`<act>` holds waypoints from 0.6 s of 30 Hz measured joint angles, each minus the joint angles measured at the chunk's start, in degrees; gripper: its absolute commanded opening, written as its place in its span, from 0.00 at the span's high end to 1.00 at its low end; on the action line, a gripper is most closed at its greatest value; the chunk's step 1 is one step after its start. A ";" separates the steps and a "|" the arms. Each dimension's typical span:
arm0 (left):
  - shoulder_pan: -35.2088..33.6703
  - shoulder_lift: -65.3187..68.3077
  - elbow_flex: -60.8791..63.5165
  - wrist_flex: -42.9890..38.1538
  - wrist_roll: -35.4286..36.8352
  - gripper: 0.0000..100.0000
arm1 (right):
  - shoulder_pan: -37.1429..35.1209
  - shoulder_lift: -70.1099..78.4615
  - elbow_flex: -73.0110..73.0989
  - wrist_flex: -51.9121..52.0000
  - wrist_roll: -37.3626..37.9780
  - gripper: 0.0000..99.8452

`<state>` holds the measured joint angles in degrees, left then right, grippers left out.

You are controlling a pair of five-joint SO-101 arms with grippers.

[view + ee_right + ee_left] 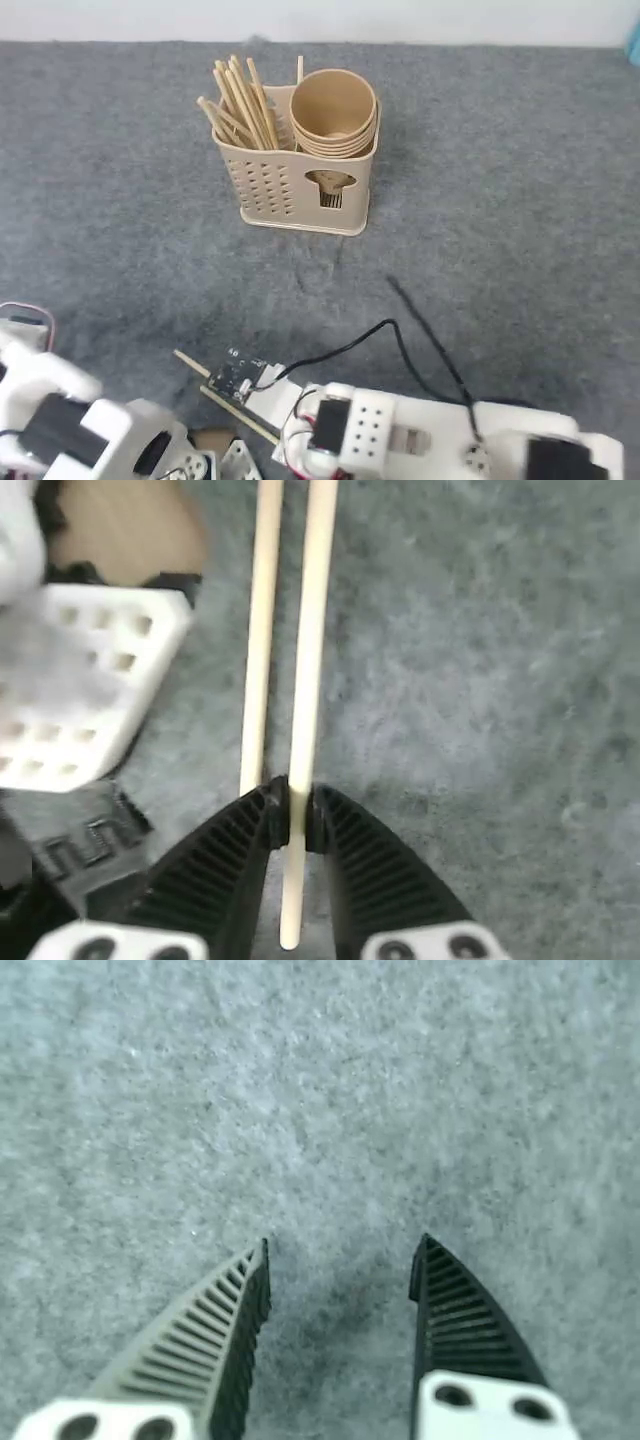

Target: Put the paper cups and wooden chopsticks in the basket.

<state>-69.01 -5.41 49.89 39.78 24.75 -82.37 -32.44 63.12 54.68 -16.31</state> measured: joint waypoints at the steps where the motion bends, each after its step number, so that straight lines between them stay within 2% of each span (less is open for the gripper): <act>1: 0.00 0.00 0.00 0.00 0.00 0.79 | 0.00 -2.46 0.00 1.14 0.00 0.99; 5: 0.26 0.00 0.00 0.00 0.00 0.79 | 2.73 -14.15 1.32 3.69 -0.18 0.99; 10: 1.23 0.00 0.00 0.00 0.00 0.79 | 10.90 -32.09 3.69 3.08 -0.26 0.99; 14: 1.32 0.00 0.00 0.00 0.00 0.79 | 16.26 -48.18 8.09 -1.85 -0.26 0.99; 18: 2.29 0.00 0.00 0.00 0.00 0.79 | 20.57 -64.09 15.82 -12.04 0.70 0.99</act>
<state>-66.73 -5.41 49.89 39.78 24.75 -61.80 -96.53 78.95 42.64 -15.60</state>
